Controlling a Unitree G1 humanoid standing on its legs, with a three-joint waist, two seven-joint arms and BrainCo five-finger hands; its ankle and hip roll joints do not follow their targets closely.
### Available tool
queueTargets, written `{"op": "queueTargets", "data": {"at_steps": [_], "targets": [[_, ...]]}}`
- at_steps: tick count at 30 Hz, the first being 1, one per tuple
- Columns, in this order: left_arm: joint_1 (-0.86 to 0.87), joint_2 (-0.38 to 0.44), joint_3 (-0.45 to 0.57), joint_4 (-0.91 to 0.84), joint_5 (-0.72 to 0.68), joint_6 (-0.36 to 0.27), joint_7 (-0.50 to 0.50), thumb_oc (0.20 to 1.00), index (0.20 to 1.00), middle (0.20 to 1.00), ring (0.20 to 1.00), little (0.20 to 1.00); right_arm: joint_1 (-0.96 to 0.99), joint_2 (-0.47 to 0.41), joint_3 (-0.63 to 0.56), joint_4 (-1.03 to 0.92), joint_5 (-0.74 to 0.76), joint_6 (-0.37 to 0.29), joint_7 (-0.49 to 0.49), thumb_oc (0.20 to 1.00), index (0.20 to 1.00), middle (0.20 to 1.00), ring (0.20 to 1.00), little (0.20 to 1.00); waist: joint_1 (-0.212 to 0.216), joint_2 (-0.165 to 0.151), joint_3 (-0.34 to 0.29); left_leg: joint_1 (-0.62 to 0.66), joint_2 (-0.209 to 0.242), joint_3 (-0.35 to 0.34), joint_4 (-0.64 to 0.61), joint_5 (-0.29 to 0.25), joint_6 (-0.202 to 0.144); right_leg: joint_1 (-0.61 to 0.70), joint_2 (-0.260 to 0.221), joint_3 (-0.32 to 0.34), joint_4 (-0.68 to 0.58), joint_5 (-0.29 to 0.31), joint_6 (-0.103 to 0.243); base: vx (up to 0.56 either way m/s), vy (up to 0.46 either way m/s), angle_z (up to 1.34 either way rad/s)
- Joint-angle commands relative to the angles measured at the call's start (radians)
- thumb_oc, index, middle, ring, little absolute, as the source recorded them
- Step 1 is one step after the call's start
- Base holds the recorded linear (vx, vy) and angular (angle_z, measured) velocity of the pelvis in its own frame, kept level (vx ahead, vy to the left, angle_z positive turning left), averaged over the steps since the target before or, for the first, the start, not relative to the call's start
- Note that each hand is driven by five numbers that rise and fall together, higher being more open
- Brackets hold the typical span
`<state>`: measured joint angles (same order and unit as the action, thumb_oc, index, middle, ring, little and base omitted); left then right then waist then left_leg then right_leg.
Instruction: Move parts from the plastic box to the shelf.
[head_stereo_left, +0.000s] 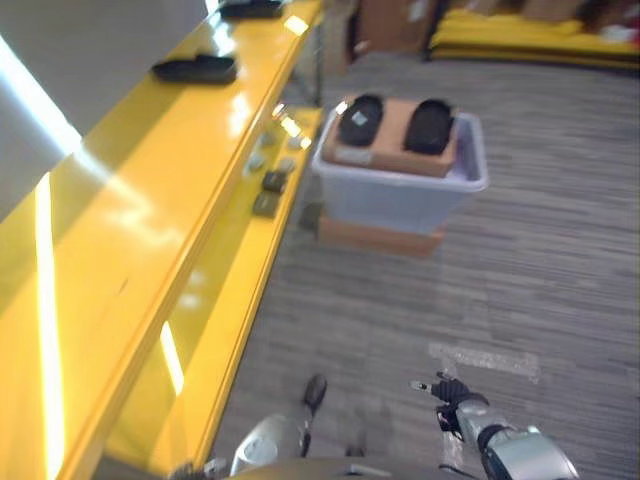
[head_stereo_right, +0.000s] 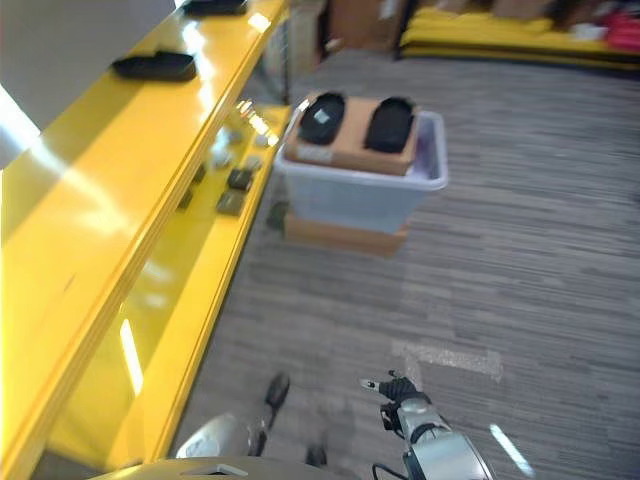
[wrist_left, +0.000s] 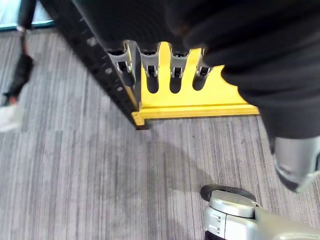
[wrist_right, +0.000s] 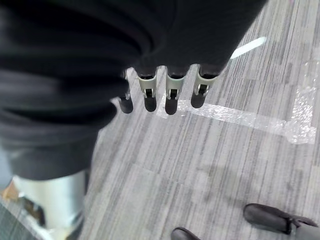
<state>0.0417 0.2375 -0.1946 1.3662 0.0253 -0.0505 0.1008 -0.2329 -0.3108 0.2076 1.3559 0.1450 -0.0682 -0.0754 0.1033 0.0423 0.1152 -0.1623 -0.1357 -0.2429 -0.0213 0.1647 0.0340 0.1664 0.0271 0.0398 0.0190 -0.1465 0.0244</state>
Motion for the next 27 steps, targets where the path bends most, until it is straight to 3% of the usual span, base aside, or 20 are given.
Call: {"op": "queueTargets", "data": {"at_steps": [1,4,6,7,8,9,12,14,15,19,22,25,27], "targets": [[-0.099,0.028,0.01,0.028,0.017,-0.019,0.012,1.0,1.0,1.0,1.0,1.0,0.024,0.015,-0.011,0.001,-0.03,-0.003,-0.015,1.0,1.0,1.0,1.0,1.0,0.035,-0.056,-0.018,0.034,0.014,-0.009,0.08,-0.132,-0.004,-0.114,-0.048,-0.107,0.197,0.035,0.102,0.11,0.106,0.0],[-0.135,0.048,0.007,-0.009,0.009,-0.022,0.025,1.0,1.0,1.0,1.0,1.0,0.017,0.03,-0.007,-0.018,-0.03,-0.002,-0.008,1.0,1.0,1.0,1.0,1.0,0.013,-0.034,0.024,0.058,0.032,-0.017,0.116,-0.16,0.017,-0.248,-0.046,-0.111,0.452,0.094,0.156,0.12,0.113,-0.26],[-0.154,0.058,-0.004,-0.023,0.006,-0.022,0.034,1.0,1.0,1.0,1.0,1.0,0.012,0.037,-0.007,-0.033,-0.028,-0.002,-0.013,1.0,1.0,1.0,1.0,1.0,0.01,-0.018,0.037,0.079,0.051,-0.009,0.116,-0.174,0.024,-0.286,-0.104,-0.177,0.488,0.116,0.153,0.19,0.043,0.12],[-0.167,0.064,-0.004,-0.024,0.001,-0.024,0.041,1.0,1.0,1.0,1.0,1.0,0.018,0.042,-0.005,-0.036,-0.036,0.001,-0.01,1.0,1.0,1.0,1.0,1.0,0.011,-0.01,0.03,0.107,0.072,-0.003,0.096,-0.187,0.017,-0.275,-0.183,-0.244,0.379,0.105,0.126,0.2,-0.028,0.05],[-0.167,0.064,-0.005,-0.024,0.001,-0.024,0.041,1.0,1.0,1.0,1.0,1.0,0.019,0.042,-0.005,-0.036,-0.037,0.001,-0.011,1.0,1.0,1.0,1.0,1.0,0.01,-0.009,0.033,0.112,0.074,-0.004,0.094,-0.188,0.017,-0.269,-0.182,-0.246,0.376,0.104,0.125,0.24,-0.11,-0.19],[-0.174,0.068,-0.003,-0.024,-0.006,-0.028,0.043,1.0,1.0,1.0,1.0,1.0,0.026,0.044,-0.004,-0.041,-0.041,0.003,-0.009,1.0,1.0,1.0,1.0,1.0,0.007,-0.009,0.027,0.132,0.09,-0.001,0.068,-0.194,0.007,-0.26,-0.209,-0.269,0.276,0.107,0.114,0.17,-0.128,-0.38],[-0.186,0.067,-0.007,-0.028,-0.014,-0.037,0.046,1.0,1.0,1.0,1.0,1.0,0.035,0.04,-0.017,-0.028,-0.044,0.012,-0.017,1.0,1.0,1.0,1.0,1.0,-0.008,-0.012,0.014,0.165,0.118,0.008,0.009,-0.205,-0.014,-0.271,-0.252,-0.23,0.066,0.194,0.133,0.23,-0.203,-0.23],[-0.183,0.059,-0.009,-0.03,-0.015,-0.041,0.048,1.0,1.0,1.0,1.0,1.0,0.042,0.038,-0.027,-0.013,-0.051,0.017,-0.024,1.0,1.0,1.0,1.0,1.0,-0.016,-0.005,0.007,0.195,0.143,0.01,-0.016,-0.216,-0.032,-0.298,-0.284,-0.221,0.009,0.246,0.158,0.36,-0.342,-0.04],[-0.174,0.047,-0.005,-0.013,-0.007,-0.039,0.047,1.0,1.0,1.0,1.0,1.0,0.062,0.045,-0.024,0.005,-0.068,0.022,-0.018,1.0,1.0,1.0,1.0,1.0,-0.021,-0.034,-0.004,0.216,0.171,0.019,-0.02,-0.238,-0.063,-0.271,-0.27,-0.225,-0.029,0.253,0.163,0.44,-0.528,0.08],[-0.158,0.02,0.003,-0.017,-0.031,-0.041,0.054,1.0,1.0,1.0,1.0,1.0,0.092,0.038,-0.021,0.03,-0.066,0.018,-0.023,1.0,1.0,1.0,1.0,1.0,-0.014,-0.042,-0.01,0.186,0.237,-0.035,0.053,-0.228,-0.108,-0.251,-0.227,-0.261,0.001,0.197,0.124,0.25,-0.426,0.25],[-0.16,-0.003,0.003,-0.024,-0.049,-0.041,0.051,1.0,1.0,1.0,1.0,1.0,0.085,0.016,-0.017,0.033,-0.056,0.015,-0.033,1.0,1.0,1.0,1.0,1.0,0.008,-0.059,0.022,0.1,0.214,-0.061,0.205,-0.162,-0.123,-0.21,-0.219,-0.312,-0.014,0.177,0.097,0.08,-0.26,0.48],[-0.15,-0.017,0.001,-0.018,-0.049,-0.042,0.043,1.0,1.0,1.0,1.0,1.0,0.084,0.004,-0.005,0.027,-0.06,0.014,-0.029,1.0,1.0,1.0,1.0,1.0,0.022,-0.071,0.035,0.057,0.209,-0.026,0.193,-0.144,-0.122,-0.156,-0.216,-0.371,-0.053,0.157,0.093,0.18,-0.253,0.38],[-0.13,-0.02,0.005,0.002,-0.029,-0.036,0.032,1.0,1.0,1.0,1.0,1.0,0.085,-0.003,-0.009,0.023,-0.061,0.016,-0.027,1.0,1.0,1.0,1.0,1.0,0.03,-0.067,0.022,0.037,0.173,-0.004,0.09,-0.155,-0.111,-0.129,-0.197,-0.388,-0.094,0.158,0.107,0.21,-0.108,0.55]]}}
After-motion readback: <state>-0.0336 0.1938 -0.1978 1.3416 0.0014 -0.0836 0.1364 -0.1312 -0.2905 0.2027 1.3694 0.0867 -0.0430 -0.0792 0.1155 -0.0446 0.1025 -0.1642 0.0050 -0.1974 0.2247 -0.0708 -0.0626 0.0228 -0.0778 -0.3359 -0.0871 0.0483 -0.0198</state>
